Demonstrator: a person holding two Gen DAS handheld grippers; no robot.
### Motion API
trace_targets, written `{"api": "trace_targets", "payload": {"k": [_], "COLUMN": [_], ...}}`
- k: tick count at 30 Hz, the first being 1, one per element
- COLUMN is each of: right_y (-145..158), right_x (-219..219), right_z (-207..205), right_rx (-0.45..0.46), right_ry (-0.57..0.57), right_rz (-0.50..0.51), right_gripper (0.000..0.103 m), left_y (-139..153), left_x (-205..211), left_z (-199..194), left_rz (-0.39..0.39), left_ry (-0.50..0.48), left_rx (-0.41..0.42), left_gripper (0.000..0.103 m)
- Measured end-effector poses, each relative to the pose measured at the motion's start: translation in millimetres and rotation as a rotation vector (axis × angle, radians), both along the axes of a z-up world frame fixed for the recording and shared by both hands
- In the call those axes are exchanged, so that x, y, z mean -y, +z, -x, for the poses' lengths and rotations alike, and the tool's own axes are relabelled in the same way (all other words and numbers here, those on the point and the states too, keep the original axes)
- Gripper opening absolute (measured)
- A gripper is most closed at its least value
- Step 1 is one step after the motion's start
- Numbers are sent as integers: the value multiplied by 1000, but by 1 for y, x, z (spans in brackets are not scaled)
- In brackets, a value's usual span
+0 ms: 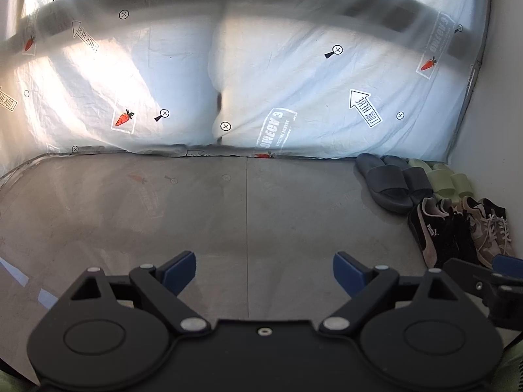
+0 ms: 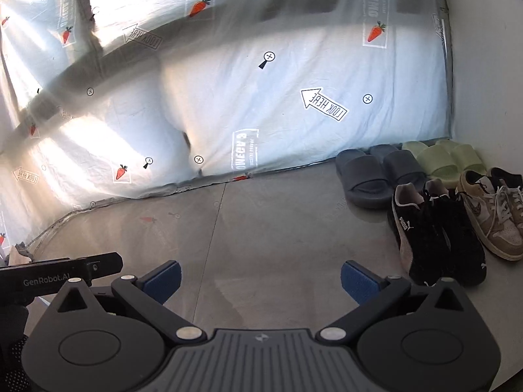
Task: Organize scattered shoes
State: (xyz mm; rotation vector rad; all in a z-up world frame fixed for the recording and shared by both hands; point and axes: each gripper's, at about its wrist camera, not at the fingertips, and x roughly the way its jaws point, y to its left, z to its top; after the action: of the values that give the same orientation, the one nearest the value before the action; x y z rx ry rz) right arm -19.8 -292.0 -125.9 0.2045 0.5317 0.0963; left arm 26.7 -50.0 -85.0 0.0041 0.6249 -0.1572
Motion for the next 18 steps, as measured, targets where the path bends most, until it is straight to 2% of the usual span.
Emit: {"api": "trace_targets", "payload": {"k": [3, 7, 18], "right_y": [1, -1, -6], "right_x": [-23, -39, -52], "right_z": [14, 23, 40], "right_rx": [-5, -47, -78], "right_ry": [10, 1, -55], "right_rz": [60, 63, 90], "right_gripper": [103, 103, 103], "left_y": [-1, -5, -6], "left_x": [-8, -17, -19], "left_z": [10, 13, 19], "left_rz": [-19, -14, -27], "left_ry": [-19, -29, -76], "left_rx": [-2, -43, -52], "left_gripper": [91, 91, 91]}}
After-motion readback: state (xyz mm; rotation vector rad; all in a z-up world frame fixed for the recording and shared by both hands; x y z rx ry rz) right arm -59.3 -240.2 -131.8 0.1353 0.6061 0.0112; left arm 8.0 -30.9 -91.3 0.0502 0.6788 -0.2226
